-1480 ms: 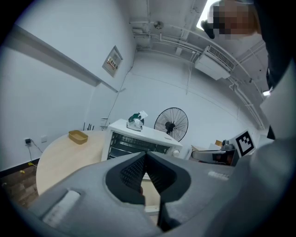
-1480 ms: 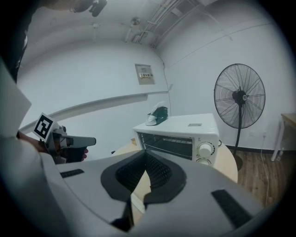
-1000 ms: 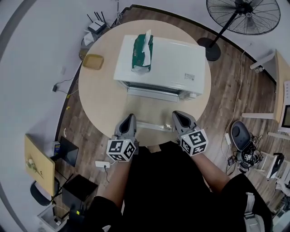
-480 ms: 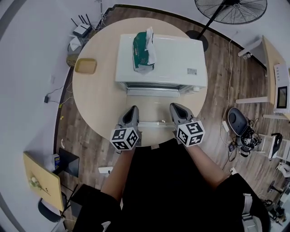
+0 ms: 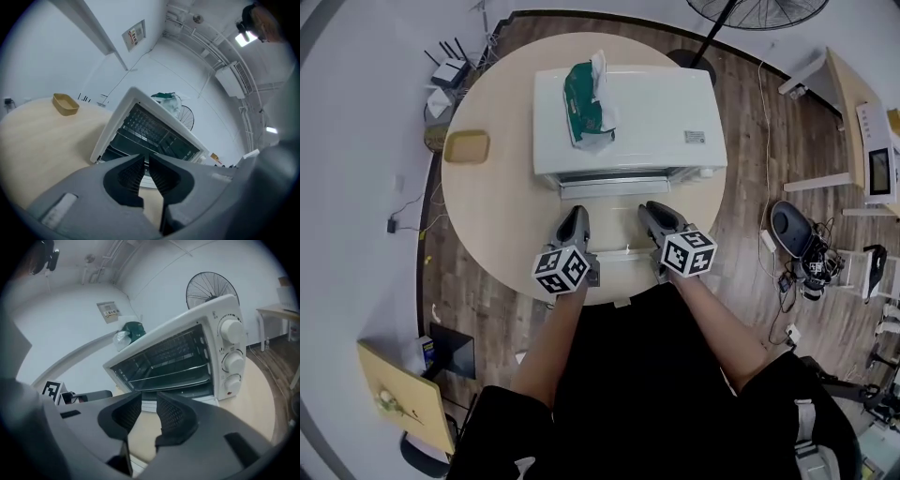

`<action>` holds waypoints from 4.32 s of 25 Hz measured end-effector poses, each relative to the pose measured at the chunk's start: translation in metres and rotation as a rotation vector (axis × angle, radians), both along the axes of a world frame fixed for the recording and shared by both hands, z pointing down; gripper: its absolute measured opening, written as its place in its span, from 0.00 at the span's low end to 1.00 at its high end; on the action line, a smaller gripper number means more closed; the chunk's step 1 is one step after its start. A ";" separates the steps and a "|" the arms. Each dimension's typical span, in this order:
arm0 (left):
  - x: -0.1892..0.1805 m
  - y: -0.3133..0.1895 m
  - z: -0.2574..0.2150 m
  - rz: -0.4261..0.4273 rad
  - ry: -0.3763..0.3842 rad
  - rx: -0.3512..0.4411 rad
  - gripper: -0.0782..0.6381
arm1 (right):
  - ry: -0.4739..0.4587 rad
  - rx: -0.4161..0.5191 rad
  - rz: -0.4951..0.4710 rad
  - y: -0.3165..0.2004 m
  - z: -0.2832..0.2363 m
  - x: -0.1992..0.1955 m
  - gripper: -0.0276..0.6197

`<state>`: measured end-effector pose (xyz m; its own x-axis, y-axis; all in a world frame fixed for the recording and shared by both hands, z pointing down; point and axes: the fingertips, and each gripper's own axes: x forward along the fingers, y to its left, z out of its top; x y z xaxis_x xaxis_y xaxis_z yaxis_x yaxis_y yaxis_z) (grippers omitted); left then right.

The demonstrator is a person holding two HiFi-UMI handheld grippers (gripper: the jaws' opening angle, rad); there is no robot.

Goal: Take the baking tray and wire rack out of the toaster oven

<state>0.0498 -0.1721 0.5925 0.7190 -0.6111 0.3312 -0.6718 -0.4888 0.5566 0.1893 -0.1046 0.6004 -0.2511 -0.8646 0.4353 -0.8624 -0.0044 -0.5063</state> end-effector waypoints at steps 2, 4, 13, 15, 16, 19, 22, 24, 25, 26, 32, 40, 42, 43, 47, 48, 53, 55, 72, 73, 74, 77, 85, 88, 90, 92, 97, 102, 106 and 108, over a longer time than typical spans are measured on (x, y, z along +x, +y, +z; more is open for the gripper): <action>0.003 -0.006 0.007 -0.004 0.040 -0.034 0.15 | -0.051 -0.001 0.046 -0.004 0.007 0.003 0.20; 0.005 -0.014 0.014 -0.019 0.088 -0.069 0.29 | -0.134 -0.004 0.109 -0.008 0.015 0.008 0.24; 0.013 -0.043 0.063 -0.144 0.196 -0.268 0.36 | -0.266 -0.027 0.235 -0.034 0.051 0.031 0.25; 0.014 -0.049 0.074 -0.157 0.188 -0.293 0.37 | -0.285 -0.036 0.247 -0.040 0.058 0.035 0.25; 0.016 -0.052 0.077 -0.162 0.197 -0.302 0.37 | -0.293 -0.042 0.253 -0.044 0.063 0.037 0.25; 0.025 -0.062 0.079 -0.188 0.256 -0.352 0.38 | -0.306 -0.058 0.269 -0.053 0.077 0.044 0.25; 0.032 -0.068 0.087 -0.205 0.274 -0.396 0.38 | -0.338 -0.058 0.302 -0.064 0.081 0.051 0.25; 0.036 -0.072 0.092 -0.213 0.282 -0.407 0.38 | -0.368 -0.058 0.328 -0.070 0.085 0.056 0.25; 0.039 -0.074 0.093 -0.214 0.290 -0.410 0.38 | -0.380 -0.057 0.336 -0.073 0.087 0.058 0.25; 0.042 -0.076 0.095 -0.211 0.299 -0.411 0.39 | -0.394 -0.056 0.343 -0.077 0.089 0.060 0.25; 0.054 -0.088 0.107 -0.251 0.333 -0.426 0.40 | -0.499 -0.028 0.406 -0.095 0.095 0.076 0.25; 0.069 -0.107 0.112 -0.249 0.322 -0.410 0.40 | -0.542 -0.047 0.411 -0.112 0.108 0.087 0.25; 0.073 -0.111 0.113 -0.259 0.336 -0.417 0.40 | -0.536 -0.053 0.407 -0.115 0.111 0.089 0.25; 0.075 -0.114 0.114 -0.264 0.343 -0.420 0.40 | -0.536 -0.055 0.407 -0.116 0.112 0.090 0.25; 0.076 -0.122 0.117 -0.287 0.335 -0.416 0.40 | -0.531 -0.045 0.405 -0.119 0.113 0.089 0.25; 0.075 -0.125 0.118 -0.294 0.320 -0.406 0.40 | -0.531 -0.041 0.406 -0.118 0.113 0.089 0.25; 0.072 -0.130 0.117 -0.309 0.301 -0.388 0.34 | -0.556 -0.041 0.419 -0.118 0.114 0.090 0.25; 0.072 -0.128 0.118 -0.309 0.312 -0.406 0.32 | -0.576 -0.042 0.428 -0.116 0.115 0.090 0.25; 0.057 -0.086 0.117 -0.287 0.352 -0.442 0.28 | -0.609 -0.051 0.481 -0.072 0.114 0.074 0.24; 0.055 -0.082 0.117 -0.289 0.361 -0.445 0.28 | -0.608 -0.052 0.482 -0.068 0.114 0.073 0.24; 0.053 -0.078 0.117 -0.294 0.375 -0.450 0.28 | -0.605 -0.051 0.483 -0.064 0.114 0.071 0.24; 0.046 -0.066 0.114 -0.312 0.436 -0.457 0.27 | -0.608 -0.037 0.495 -0.052 0.111 0.066 0.24; 0.033 -0.035 0.105 -0.319 0.534 -0.474 0.26 | -0.642 -0.010 0.523 -0.023 0.103 0.055 0.23; 0.030 -0.030 0.103 -0.331 0.576 -0.494 0.25 | -0.645 -0.011 0.521 -0.016 0.101 0.052 0.23; 0.028 -0.026 0.103 -0.340 0.595 -0.511 0.24 | -0.642 -0.019 0.514 -0.011 0.100 0.050 0.23; 0.026 -0.021 0.103 -0.350 0.609 -0.525 0.24 | -0.647 -0.026 0.508 -0.007 0.101 0.048 0.23; 0.021 -0.009 0.102 -0.341 0.622 -0.541 0.23 | -0.661 -0.013 0.504 0.005 0.099 0.044 0.22; 0.013 0.010 0.106 -0.357 0.687 -0.581 0.22 | -0.674 -0.023 0.515 0.021 0.102 0.037 0.22; 0.006 0.023 0.104 -0.370 0.732 -0.613 0.21 | -0.676 -0.020 0.507 0.035 0.098 0.031 0.22; 0.004 0.028 0.101 -0.358 0.741 -0.622 0.21 | -0.694 -0.006 0.516 0.041 0.094 0.028 0.22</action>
